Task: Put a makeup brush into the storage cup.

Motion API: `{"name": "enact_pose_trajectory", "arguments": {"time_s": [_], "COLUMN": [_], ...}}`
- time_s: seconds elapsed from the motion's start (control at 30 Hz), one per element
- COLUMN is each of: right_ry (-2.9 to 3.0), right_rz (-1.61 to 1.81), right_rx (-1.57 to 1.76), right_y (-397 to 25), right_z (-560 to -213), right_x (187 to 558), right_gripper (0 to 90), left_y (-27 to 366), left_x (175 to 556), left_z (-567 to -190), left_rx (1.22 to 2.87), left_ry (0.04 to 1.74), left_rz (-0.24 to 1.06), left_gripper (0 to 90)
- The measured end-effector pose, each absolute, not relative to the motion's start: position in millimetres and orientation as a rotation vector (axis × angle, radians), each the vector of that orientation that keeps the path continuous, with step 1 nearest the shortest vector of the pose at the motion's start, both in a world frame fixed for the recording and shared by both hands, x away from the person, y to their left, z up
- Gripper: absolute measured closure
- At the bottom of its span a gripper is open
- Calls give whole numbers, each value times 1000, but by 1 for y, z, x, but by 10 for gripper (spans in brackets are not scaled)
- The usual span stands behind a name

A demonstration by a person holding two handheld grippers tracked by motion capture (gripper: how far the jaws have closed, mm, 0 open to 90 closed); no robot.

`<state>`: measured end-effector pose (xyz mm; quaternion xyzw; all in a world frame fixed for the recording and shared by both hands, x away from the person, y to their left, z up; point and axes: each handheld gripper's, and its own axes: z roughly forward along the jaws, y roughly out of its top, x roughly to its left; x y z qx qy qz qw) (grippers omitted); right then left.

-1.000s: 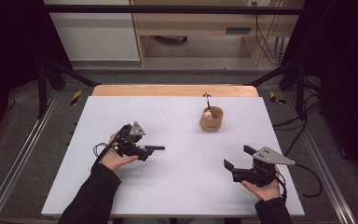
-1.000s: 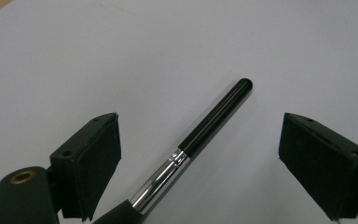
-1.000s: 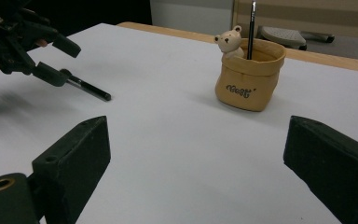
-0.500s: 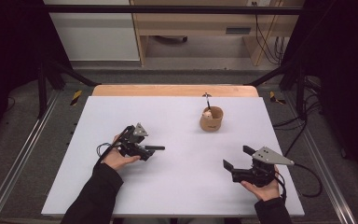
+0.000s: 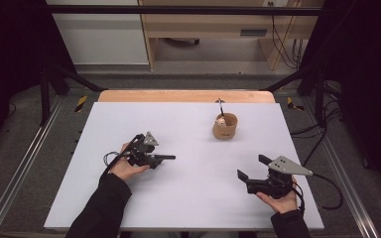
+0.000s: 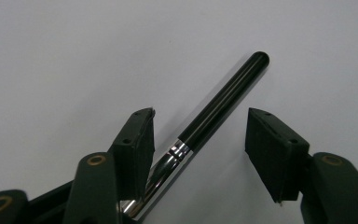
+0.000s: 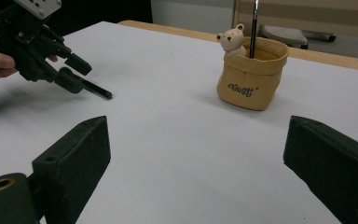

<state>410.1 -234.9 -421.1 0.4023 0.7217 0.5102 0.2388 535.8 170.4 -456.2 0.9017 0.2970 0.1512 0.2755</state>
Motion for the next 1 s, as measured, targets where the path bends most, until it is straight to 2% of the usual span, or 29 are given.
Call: {"name": "enact_pose_trajectory", "arguments": {"time_s": [0.2, 0.47, 1.0], "right_ry": [1977, 1979, 1980], "right_rz": [1398, 1396, 1392], "right_rx": [1102, 1101, 1101], "right_y": [-235, -235, -234], "right_z": [-421, -421, -422], "right_x": [410, 410, 410], "right_gripper": [78, 78, 78], "left_y": [170, 171, 174], "left_x": [537, 537, 537], "left_z": [-458, -459, -457], "left_rx": [2433, 2446, 2458], "left_ry": [810, 821, 818], "left_rz": [405, 401, 362], "left_gripper": [510, 570, 642]}}
